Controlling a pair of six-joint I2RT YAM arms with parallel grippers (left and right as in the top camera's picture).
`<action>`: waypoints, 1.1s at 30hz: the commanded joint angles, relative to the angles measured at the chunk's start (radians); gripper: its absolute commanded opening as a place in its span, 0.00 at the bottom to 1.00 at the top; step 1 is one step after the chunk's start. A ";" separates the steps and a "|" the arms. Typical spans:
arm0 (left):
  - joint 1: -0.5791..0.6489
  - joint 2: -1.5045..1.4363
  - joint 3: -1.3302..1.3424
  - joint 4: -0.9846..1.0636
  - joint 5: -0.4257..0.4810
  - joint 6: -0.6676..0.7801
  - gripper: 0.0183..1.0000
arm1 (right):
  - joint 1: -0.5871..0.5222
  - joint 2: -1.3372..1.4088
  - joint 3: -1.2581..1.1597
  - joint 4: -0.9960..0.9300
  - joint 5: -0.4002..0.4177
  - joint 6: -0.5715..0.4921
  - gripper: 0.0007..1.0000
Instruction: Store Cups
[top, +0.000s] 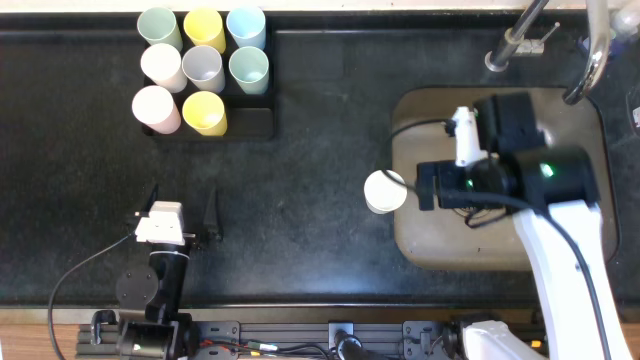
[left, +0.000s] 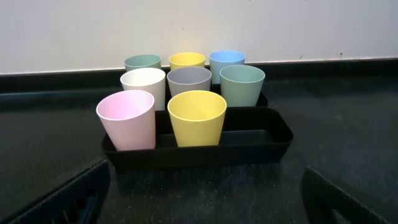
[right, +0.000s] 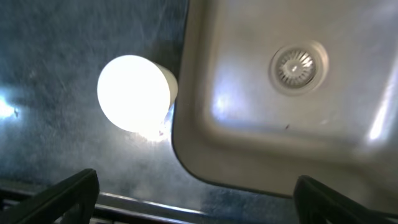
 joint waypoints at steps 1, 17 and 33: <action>0.006 -0.008 -0.001 -0.004 -0.005 0.019 1.00 | 0.005 0.105 0.016 -0.025 -0.048 0.011 1.00; 0.006 -0.008 -0.001 -0.004 -0.005 0.019 1.00 | 0.098 0.419 0.015 -0.012 -0.045 0.018 1.00; 0.006 -0.008 -0.001 -0.004 -0.005 0.019 1.00 | 0.117 0.488 0.015 0.088 -0.002 0.068 0.52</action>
